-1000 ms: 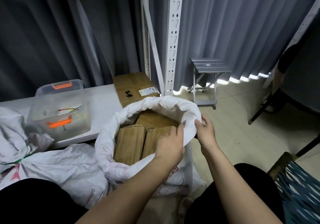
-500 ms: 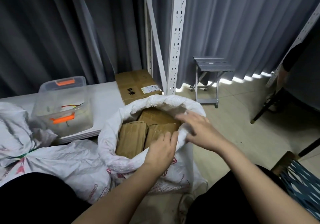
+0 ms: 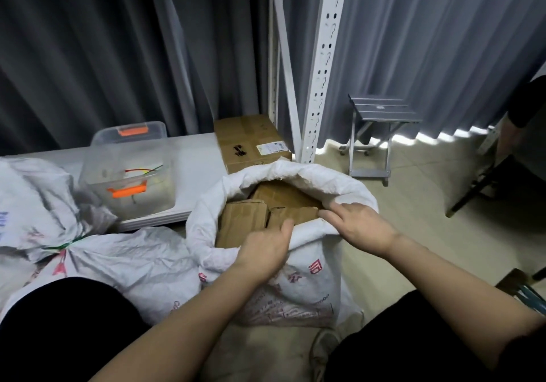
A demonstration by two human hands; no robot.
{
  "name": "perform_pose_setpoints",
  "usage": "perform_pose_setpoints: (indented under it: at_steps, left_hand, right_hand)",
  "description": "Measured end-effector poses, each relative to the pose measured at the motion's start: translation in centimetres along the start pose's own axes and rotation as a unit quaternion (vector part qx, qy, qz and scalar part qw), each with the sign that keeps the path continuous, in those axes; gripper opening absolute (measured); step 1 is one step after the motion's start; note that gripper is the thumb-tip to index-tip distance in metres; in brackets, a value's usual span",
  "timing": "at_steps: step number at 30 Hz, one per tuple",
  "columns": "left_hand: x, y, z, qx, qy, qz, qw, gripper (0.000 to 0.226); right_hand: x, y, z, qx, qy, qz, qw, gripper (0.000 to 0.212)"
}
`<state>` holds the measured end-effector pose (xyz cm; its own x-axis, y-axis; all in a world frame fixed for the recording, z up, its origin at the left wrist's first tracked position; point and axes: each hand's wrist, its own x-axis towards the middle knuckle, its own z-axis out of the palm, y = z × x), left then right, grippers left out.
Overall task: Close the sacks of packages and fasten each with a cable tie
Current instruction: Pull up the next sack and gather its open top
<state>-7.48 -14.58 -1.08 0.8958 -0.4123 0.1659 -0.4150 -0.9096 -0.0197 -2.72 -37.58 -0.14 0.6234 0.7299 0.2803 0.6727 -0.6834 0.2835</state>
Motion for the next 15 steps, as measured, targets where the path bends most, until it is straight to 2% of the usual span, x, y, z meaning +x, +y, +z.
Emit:
perform_pose_setpoints:
  at_steps: [3, 5, 7, 10, 12, 15]
  left_hand:
    - [-0.6, -0.9, 0.4, -0.073, 0.026, 0.046, 0.996, 0.060]
    - [-1.1, -1.0, 0.4, -0.111, 0.012, 0.067, 0.991, 0.058]
    - [-1.2, -1.4, 0.8, -0.208, -0.013, 0.047, 0.977, 0.046]
    - [-1.1, -2.4, 1.2, -0.363, -0.021, -0.010, 0.931, 0.036]
    - [-1.2, -2.5, 1.0, -0.388, -0.030, -0.048, 0.920, 0.026]
    - [-1.1, -1.6, 0.6, -0.343, -0.014, -0.065, 0.937, 0.018]
  right_hand:
    - [-0.8, 0.5, -0.2, 0.018, -0.025, -0.006, 1.000, 0.034]
    - [-1.6, 0.4, -0.2, 0.030, -0.049, 0.004, 0.998, 0.045]
    - [-2.0, -0.1, -0.4, 0.066, -0.067, 0.024, 0.995, 0.052]
    - [-2.2, -0.6, -0.3, 0.141, -0.083, 0.068, 0.984, 0.047]
    - [-2.1, -0.8, -0.2, 0.177, -0.089, 0.093, 0.976, 0.040]
    - [-1.8, -1.2, -0.4, 0.223, -0.102, 0.107, 0.964, 0.022]
